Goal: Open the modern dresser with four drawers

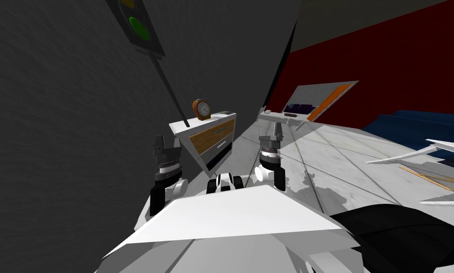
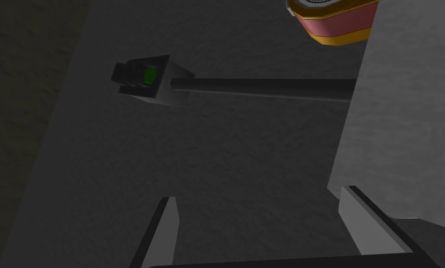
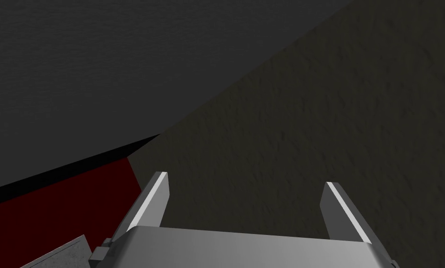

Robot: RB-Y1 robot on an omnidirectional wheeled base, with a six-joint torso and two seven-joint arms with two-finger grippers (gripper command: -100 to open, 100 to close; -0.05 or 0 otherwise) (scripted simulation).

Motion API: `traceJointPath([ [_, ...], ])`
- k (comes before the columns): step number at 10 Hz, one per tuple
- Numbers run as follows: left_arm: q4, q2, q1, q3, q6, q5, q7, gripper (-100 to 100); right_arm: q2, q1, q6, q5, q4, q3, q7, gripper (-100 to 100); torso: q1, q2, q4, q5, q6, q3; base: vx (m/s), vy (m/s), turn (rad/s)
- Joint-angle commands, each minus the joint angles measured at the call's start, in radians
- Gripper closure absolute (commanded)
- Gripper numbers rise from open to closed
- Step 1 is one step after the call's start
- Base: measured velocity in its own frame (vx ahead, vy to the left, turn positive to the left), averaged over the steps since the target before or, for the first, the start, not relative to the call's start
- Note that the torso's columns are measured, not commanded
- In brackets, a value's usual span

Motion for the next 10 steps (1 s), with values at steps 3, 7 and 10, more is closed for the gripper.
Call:
traceJointPath([
  [3, 0.131, 0.07, -0.014, 0.004, -0.043, -0.003, 0.003, -100, 0.0, 0.0, 0.0, 0.0, 0.0, 0.0, 0.0, 0, 0.001, 0.001, 0.0, 0.0, 0.0, 0.0, 0.064, -0.064, 0.019],
  [7, 0.226, 0.093, -0.022, 0.01, -0.073, -0.004, 0.006, -100, 0.0, 0.0, 0.0, 0.0, 0.0, 0.0, 0.0, 0, 0.002, -0.007, -0.004, 0.002, 0.004, -0.004, 0.042, -0.052, 0.026],
  [10, 0.293, 0.101, -0.028, 0.014, -0.094, -0.005, 0.009, -100, 0.0, 0.0, 0.0, 0.0, 0.0, 0.0, 0.0, 0, 0.002, -0.017, -0.009, 0.004, 0.006, -0.01, 0.036, -0.053, 0.024],
])
